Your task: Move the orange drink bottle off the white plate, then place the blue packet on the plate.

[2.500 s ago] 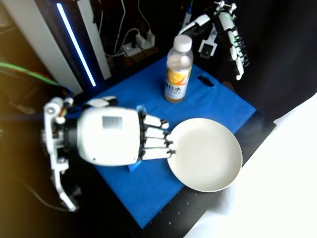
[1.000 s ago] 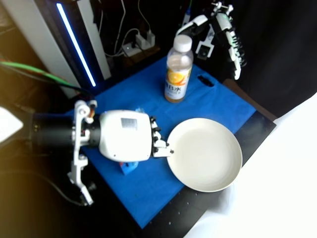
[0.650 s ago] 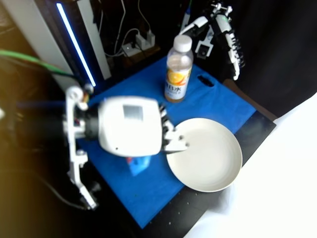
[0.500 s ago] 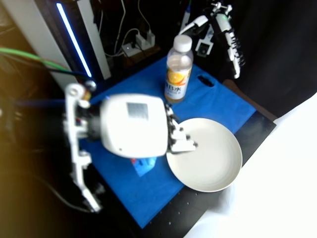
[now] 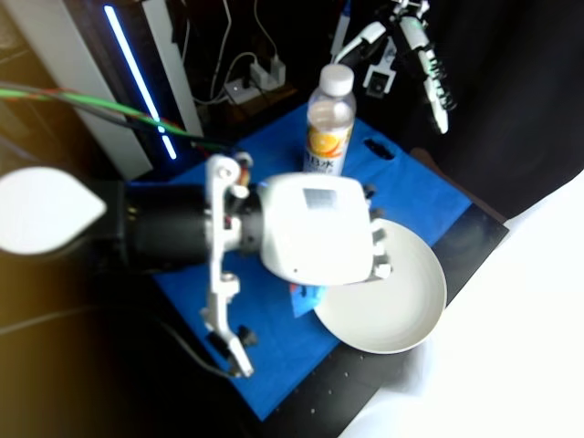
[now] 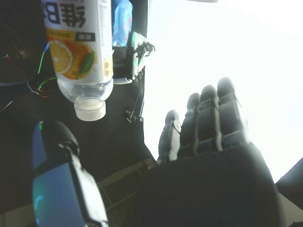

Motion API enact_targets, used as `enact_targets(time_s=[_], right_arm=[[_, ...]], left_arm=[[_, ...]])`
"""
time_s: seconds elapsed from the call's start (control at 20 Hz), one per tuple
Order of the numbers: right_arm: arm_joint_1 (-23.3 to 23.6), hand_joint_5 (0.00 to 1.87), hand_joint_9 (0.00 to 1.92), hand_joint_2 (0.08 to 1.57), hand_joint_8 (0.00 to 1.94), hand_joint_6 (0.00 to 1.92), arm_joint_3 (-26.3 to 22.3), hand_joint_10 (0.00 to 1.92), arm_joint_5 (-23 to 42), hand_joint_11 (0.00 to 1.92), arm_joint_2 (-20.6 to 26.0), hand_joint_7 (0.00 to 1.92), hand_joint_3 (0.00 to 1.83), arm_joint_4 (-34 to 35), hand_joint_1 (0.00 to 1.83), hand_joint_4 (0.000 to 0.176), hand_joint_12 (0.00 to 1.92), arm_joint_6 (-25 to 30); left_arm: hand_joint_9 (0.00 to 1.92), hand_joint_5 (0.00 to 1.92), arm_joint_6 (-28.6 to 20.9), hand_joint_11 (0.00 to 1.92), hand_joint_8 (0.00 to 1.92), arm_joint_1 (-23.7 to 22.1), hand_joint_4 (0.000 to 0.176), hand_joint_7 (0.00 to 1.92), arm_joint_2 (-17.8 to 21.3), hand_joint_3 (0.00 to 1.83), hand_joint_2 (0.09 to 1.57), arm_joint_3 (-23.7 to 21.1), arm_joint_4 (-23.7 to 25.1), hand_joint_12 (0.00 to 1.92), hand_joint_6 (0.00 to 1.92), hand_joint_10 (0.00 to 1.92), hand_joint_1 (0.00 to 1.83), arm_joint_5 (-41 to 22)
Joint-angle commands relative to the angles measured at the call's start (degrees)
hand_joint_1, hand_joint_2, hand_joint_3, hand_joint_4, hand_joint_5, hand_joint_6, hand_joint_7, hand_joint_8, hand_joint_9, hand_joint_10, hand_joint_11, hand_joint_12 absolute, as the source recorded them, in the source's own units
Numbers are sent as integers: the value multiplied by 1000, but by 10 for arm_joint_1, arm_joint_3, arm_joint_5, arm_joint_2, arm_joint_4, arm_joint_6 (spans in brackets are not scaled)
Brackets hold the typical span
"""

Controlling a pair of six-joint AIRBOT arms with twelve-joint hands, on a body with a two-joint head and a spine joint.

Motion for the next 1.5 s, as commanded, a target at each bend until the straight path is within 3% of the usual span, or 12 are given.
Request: enact_targets(time_s=[0.0,0.1,0.3,0.6,0.75,0.8,0.85,0.9,0.95,1.1,1.35,1.45], right_arm=[[11,1322,1025,992,1770,344,9,1904,8,1161,-7,938,0,46,1216,0,1916,2],[11,1179,717,1029,1567,623,26,1901,6,755,-18,774,1,56,1194,0,1921,2],[12,1166,802,1035,1921,648,64,1920,0,884,-48,741,0,62,1192,0,1921,2],[12,1115,763,1056,1527,738,118,1835,-8,742,-86,783,2,78,1175,0,1921,2],[12,1084,631,1115,1071,873,139,666,-12,166,-105,886,0,81,1228,0,1411,2],[12,1049,663,1091,477,874,145,481,-13,113,-107,854,1,81,1163,0,1340,2],[12,1083,690,1109,918,902,151,400,-14,74,-110,868,1,81,1229,0,1335,2],[12,1019,645,1105,528,927,155,407,-15,14,-114,804,0,81,1145,0,1420,2],[12,1020,609,1132,1134,899,159,812,-18,109,-117,800,23,81,1193,0,1627,2],[12,896,631,1161,1274,1051,163,1839,-21,568,-124,869,5,81,1236,0,1916,2],[-1,1008,520,1156,1344,839,178,1252,-24,228,-139,816,0,80,1208,0,1791,2],[-4,922,539,1146,383,1065,186,557,-24,153,-144,742,0,77,1049,43,1431,2]], left_arm=[[14,0,-3,0,4,-4,176,40,3,12,806,-1,-19,96,0,0,521,-75],[1,0,-3,0,1,-4,176,25,3,12,875,-1,-19,89,0,0,403,-79],[15,0,-3,1,5,-4,163,47,2,20,943,-4,-19,90,0,4,337,-89],[30,0,-3,2,4,-4,176,63,3,4,992,-7,-20,59,0,4,298,-103],[28,0,-3,9,0,-4,166,41,3,0,986,-8,-24,32,0,2,328,-107],[19,0,-3,4,0,-4,168,20,2,0,993,-8,-24,29,0,0,292,-107],[48,0,-3,46,8,-5,174,39,2,0,985,-8,-24,47,0,12,252,-108],[50,0,-3,46,9,-5,176,43,2,0,986,-8,-25,46,0,11,248,-110],[52,0,-3,45,7,-5,173,41,2,0,977,-8,-26,44,0,10,265,-113],[47,0,-3,18,2,-5,175,34,1,0,955,-10,-26,30,0,5,321,-115],[61,0,-3,25,6,-5,176,61,-1,0,937,-10,-27,28,0,4,311,-119],[29,0,-3,9,0,-5,176,42,-2,5,972,-10,-27,20,0,0,307,-120]])
